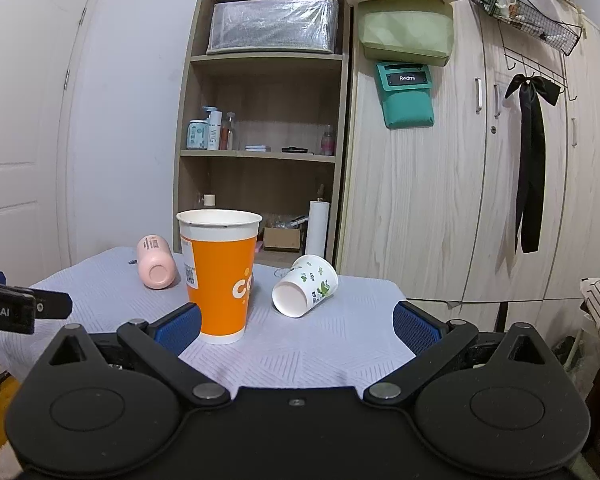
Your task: Flip cup upright
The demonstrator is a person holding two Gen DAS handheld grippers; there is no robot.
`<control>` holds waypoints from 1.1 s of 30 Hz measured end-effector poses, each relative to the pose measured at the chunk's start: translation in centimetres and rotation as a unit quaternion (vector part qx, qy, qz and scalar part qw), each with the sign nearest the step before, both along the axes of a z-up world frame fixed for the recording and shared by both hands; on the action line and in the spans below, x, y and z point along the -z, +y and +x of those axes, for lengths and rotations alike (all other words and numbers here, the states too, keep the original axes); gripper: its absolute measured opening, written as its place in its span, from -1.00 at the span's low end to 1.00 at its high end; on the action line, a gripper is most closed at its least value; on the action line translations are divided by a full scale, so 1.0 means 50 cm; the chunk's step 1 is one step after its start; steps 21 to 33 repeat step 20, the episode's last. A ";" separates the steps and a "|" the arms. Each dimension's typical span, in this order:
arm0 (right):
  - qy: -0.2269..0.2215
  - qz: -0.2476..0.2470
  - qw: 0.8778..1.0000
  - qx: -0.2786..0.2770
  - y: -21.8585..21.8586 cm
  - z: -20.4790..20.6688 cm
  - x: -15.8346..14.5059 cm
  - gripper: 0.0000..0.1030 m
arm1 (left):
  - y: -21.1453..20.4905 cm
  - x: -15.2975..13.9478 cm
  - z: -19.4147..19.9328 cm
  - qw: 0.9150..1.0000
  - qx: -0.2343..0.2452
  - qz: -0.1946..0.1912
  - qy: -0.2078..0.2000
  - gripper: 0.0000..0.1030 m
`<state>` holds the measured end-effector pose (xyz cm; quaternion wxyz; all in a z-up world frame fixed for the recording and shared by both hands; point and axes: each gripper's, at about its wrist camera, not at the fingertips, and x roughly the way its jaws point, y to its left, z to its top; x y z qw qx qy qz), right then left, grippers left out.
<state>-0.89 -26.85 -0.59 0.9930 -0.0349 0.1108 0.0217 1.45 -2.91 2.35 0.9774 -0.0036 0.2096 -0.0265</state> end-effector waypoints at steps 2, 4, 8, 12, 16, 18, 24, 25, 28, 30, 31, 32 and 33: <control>0.000 0.000 1.000 -0.001 0.000 -0.001 0.000 1.00 | 0.000 -0.001 0.000 1.000 -0.004 0.002 -0.003 1.00; 0.001 -0.001 1.000 -0.002 0.001 -0.001 0.000 1.00 | 0.000 0.000 0.001 1.000 -0.007 0.003 -0.003 1.00; 0.001 -0.006 1.000 -0.002 0.004 -0.001 0.002 1.00 | 0.004 0.001 0.000 1.000 -0.007 0.000 -0.009 1.00; 0.000 -0.008 1.000 0.000 0.005 -0.001 0.002 1.00 | 0.005 0.001 -0.003 1.000 -0.011 0.005 -0.019 1.00; 0.002 -0.008 1.000 0.003 0.005 -0.001 0.003 1.00 | 0.002 -0.001 -0.006 1.000 -0.013 0.010 -0.022 1.00; 0.002 -0.008 1.000 0.003 0.005 -0.002 0.002 1.00 | 0.001 -0.002 -0.007 1.000 -0.014 0.010 -0.022 1.00; 0.003 -0.009 1.000 0.004 0.005 -0.002 0.002 1.00 | 0.001 -0.002 -0.007 1.000 -0.013 0.010 -0.021 1.00; 0.003 -0.009 1.000 0.004 0.005 -0.002 0.002 1.00 | 0.001 -0.002 -0.007 1.000 -0.013 0.010 -0.021 1.00; 0.003 -0.009 1.000 0.004 0.005 -0.002 0.002 1.00 | 0.001 -0.002 -0.007 1.000 -0.013 0.010 -0.021 1.00; 0.003 -0.009 1.000 0.004 0.005 -0.002 0.002 1.00 | 0.001 -0.002 -0.007 1.000 -0.013 0.010 -0.021 1.00; 0.003 -0.009 1.000 0.004 0.005 -0.002 0.002 1.00 | 0.001 -0.002 -0.007 1.000 -0.013 0.010 -0.021 1.00; 0.003 -0.009 1.000 0.004 0.005 -0.002 0.002 1.00 | 0.001 -0.002 -0.007 1.000 -0.013 0.010 -0.021 1.00; 0.003 -0.009 1.000 0.004 0.005 -0.002 0.002 1.00 | 0.001 -0.002 -0.007 1.000 -0.013 0.010 -0.021 1.00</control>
